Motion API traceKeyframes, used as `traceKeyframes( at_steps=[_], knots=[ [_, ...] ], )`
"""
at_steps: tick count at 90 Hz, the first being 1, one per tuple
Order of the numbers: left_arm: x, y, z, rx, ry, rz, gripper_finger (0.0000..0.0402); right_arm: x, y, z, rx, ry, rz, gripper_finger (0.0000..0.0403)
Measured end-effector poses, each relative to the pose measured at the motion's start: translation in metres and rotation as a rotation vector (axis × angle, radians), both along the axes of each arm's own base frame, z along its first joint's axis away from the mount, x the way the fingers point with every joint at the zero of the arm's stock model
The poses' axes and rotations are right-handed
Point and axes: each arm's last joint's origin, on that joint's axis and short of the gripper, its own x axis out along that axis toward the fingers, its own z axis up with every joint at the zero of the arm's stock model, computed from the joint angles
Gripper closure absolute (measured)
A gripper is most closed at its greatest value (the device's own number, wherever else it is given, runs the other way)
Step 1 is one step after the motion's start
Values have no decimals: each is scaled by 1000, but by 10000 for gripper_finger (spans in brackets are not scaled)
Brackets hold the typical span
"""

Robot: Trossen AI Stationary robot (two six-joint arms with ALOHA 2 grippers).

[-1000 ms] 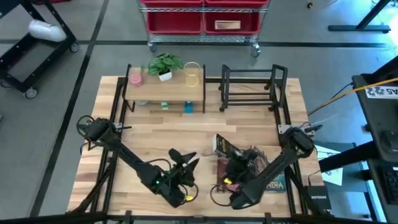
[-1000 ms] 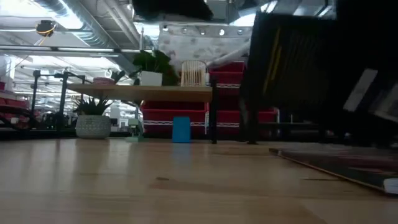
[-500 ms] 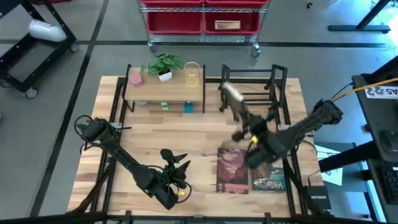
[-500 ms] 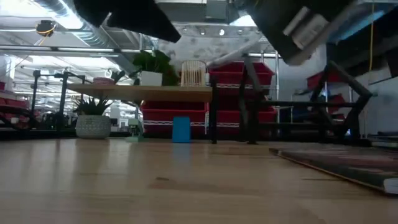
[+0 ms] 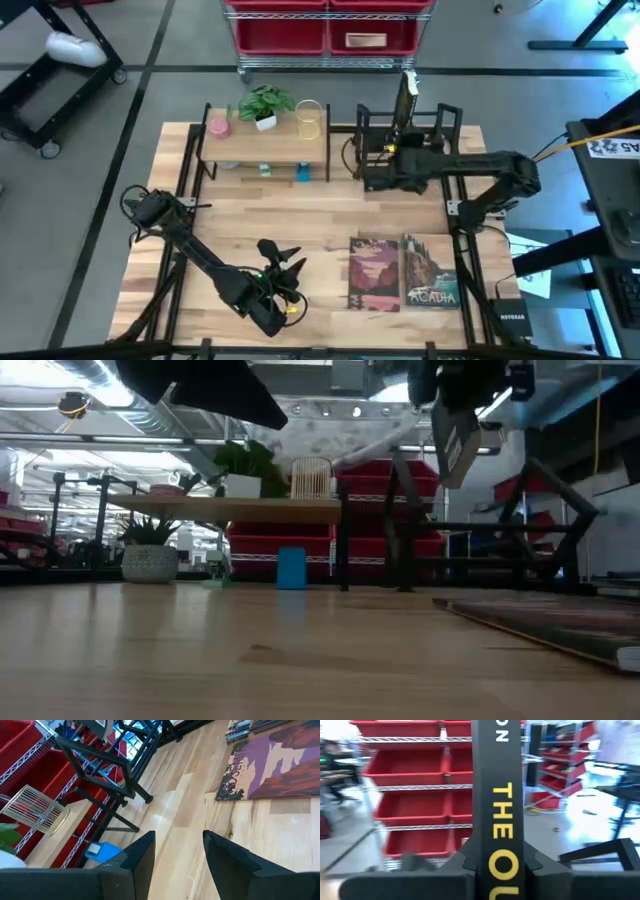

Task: Stock shelves
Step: Put the black book on the bookshelf

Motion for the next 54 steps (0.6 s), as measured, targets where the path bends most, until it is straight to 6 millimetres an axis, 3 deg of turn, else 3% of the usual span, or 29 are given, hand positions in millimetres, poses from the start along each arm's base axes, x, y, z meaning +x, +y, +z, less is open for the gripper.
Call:
traceKeyframes(
  at_steps=[12,30,54],
  knots=[
    [0,0,0,0,0,0,249,6,-1,-7,24,57,-1,370],
    [0,0,-2,4,5,0,249,17,23,-10,13,44,93,370],
    [0,-1,-2,-1,0,0,249,-14,23,17,9,50,92,370]
  ],
)
